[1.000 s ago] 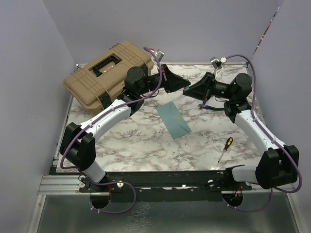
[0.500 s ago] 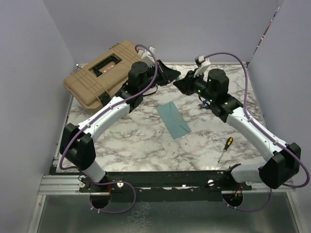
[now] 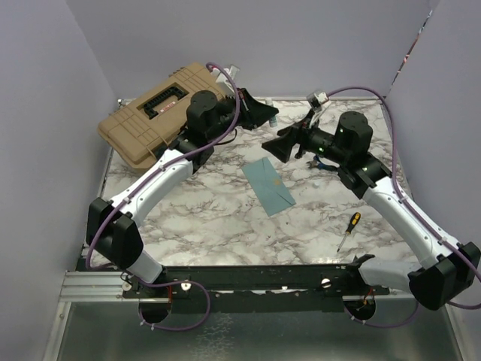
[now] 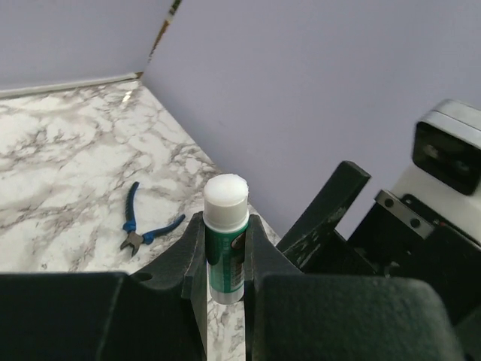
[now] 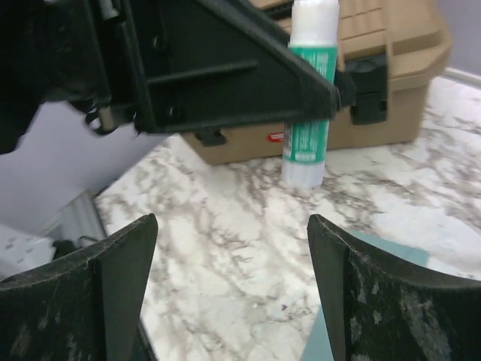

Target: Place the letter into the envelope and seal it

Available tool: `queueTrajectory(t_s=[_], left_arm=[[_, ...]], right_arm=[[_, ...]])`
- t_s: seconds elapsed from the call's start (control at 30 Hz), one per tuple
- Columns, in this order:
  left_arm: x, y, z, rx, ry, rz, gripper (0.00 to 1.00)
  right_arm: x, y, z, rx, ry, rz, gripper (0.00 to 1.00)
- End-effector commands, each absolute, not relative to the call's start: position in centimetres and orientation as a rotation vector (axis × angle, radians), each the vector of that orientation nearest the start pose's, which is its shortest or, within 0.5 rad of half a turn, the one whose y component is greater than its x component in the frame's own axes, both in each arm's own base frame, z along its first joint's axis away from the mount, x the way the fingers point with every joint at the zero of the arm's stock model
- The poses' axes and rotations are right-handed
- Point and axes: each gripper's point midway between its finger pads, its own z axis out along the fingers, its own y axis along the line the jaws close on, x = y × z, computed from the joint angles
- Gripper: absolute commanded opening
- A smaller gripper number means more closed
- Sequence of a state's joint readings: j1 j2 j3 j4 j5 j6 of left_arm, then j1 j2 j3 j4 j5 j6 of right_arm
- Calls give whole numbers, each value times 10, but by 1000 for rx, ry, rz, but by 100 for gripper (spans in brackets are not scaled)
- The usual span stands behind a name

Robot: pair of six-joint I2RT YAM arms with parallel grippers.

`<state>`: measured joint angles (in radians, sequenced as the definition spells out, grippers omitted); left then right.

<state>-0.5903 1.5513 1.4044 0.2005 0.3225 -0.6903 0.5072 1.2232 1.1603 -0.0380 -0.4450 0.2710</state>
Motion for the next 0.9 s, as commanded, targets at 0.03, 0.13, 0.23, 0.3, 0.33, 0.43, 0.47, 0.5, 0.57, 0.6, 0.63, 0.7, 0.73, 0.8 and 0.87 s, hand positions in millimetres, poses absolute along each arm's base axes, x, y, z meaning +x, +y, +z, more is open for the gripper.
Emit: queueTrajectory(t_s=[0.03, 0.13, 0.23, 0.3, 0.33, 0.43, 0.47, 0.5, 0.57, 0.6, 0.63, 0.7, 0.73, 0.8, 0.87], left_arm=[[321, -339, 429, 538, 1408, -1404, 0], [309, -339, 437, 586, 1380, -1446, 0], [302, -339, 447, 574, 1359, -1500, 0], [298, -337, 456, 557, 1338, -1531, 0], [296, -337, 461, 550, 1327, -1551, 0], [291, -336, 472, 532, 1302, -1603, 0], [291, -336, 473, 525, 1300, -1614, 0], [290, -336, 474, 522, 1298, -1621, 0], [290, -336, 474, 517, 1300, -1625, 0], [291, -336, 473, 513, 1302, -1625, 0], [291, -337, 474, 510, 1303, -1627, 0], [291, -336, 474, 503, 1304, -1629, 0], [293, -336, 473, 499, 1307, -1629, 0], [293, -337, 472, 495, 1310, -1631, 0], [293, -337, 472, 491, 1311, -1636, 0]], right_arm=[[263, 263, 369, -591, 1573, 1311, 81], [263, 249, 379, -526, 1518, 1434, 79], [259, 245, 396, -453, 1436, 1603, 79], [260, 246, 399, -408, 1385, 1702, 79], [260, 246, 403, -393, 1355, 1748, 77], [250, 244, 424, -454, 1204, 1846, 68], [247, 245, 429, -482, 1185, 1868, 64], [247, 246, 431, -499, 1176, 1880, 61], [248, 246, 434, -514, 1167, 1885, 56], [248, 247, 435, -521, 1170, 1881, 55], [250, 247, 436, -521, 1177, 1875, 54], [252, 248, 438, -524, 1177, 1864, 52], [252, 248, 438, -523, 1180, 1863, 52], [254, 250, 439, -523, 1187, 1860, 50], [256, 251, 438, -523, 1199, 1857, 46]])
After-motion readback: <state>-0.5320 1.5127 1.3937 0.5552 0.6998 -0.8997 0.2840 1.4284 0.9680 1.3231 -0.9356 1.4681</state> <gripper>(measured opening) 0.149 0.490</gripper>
